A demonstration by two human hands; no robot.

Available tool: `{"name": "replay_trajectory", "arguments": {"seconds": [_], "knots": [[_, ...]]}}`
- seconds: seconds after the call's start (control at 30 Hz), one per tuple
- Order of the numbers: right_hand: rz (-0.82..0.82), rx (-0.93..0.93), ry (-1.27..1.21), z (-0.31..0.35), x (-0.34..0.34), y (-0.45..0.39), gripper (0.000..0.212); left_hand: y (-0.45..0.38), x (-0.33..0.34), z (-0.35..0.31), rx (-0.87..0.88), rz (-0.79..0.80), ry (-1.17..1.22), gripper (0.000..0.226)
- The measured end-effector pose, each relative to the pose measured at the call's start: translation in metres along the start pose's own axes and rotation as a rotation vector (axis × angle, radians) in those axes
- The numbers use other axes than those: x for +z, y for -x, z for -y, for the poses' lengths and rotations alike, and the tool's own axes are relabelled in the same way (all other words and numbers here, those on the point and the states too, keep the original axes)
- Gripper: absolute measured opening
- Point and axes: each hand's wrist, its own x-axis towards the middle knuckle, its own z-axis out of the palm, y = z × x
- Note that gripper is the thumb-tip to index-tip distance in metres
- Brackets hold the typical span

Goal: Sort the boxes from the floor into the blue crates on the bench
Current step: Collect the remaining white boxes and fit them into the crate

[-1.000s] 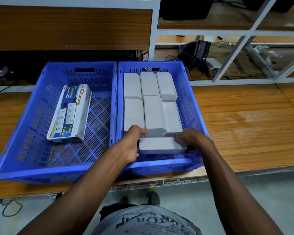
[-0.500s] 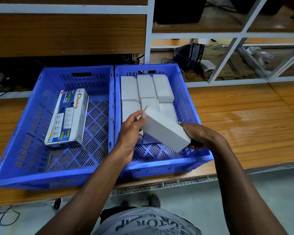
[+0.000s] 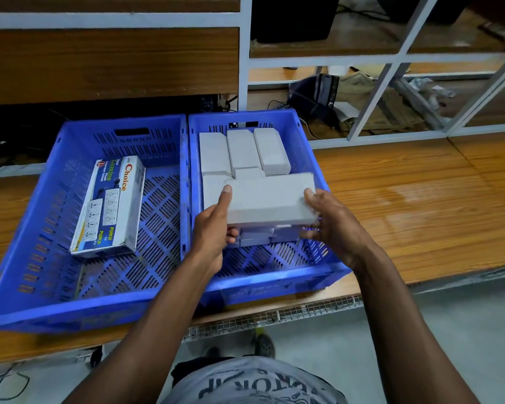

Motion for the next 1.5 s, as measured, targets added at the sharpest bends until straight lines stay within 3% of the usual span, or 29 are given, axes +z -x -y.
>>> {"name": "replay_trajectory", "arguments": {"seconds": [0.13,0.23,0.27,0.43,0.57,0.77,0.9,1.07,1.27,1.43,1.5], "knots": [[-0.081,-0.043,-0.208,-0.005,0.006,-0.001,0.046,0.016,0.014,0.005,-0.054,0.148,0.117,0.045],[-0.127,-0.042,-0.280,-0.013,0.024,-0.002,0.014,0.027,0.028,0.015,-0.111,0.260,0.080,0.048],[-0.158,-0.033,-0.273,-0.016,0.029,-0.002,0.014,0.031,0.032,0.018,-0.129,0.291,0.068,0.050],[-0.295,-0.036,-0.129,-0.028,0.046,-0.006,0.042,0.033,0.042,0.029,-0.193,0.296,0.097,0.049],[-0.338,-0.001,-0.023,-0.028,0.040,-0.014,0.034,0.027,0.041,0.028,-0.263,0.323,0.052,0.034],[-0.579,0.017,0.311,-0.015,0.027,-0.028,0.057,0.014,0.034,0.028,-0.426,0.257,0.157,0.051],[-0.575,0.035,0.511,-0.012,0.016,-0.045,0.059,0.009,0.028,0.028,-0.479,0.231,0.207,0.053],[-0.515,0.124,0.522,-0.019,0.016,-0.063,0.061,0.004,0.022,0.027,-0.486,0.218,0.223,0.036],[-0.475,0.159,0.505,-0.041,-0.001,-0.099,0.101,-0.003,0.020,0.030,-0.503,0.194,0.226,0.036],[-0.460,0.225,0.526,-0.048,-0.005,-0.112,0.104,-0.005,0.022,0.028,-0.498,0.194,0.216,0.043],[-0.442,0.254,0.592,-0.046,-0.003,-0.113,0.083,-0.006,0.022,0.027,-0.497,0.199,0.216,0.044]]}}
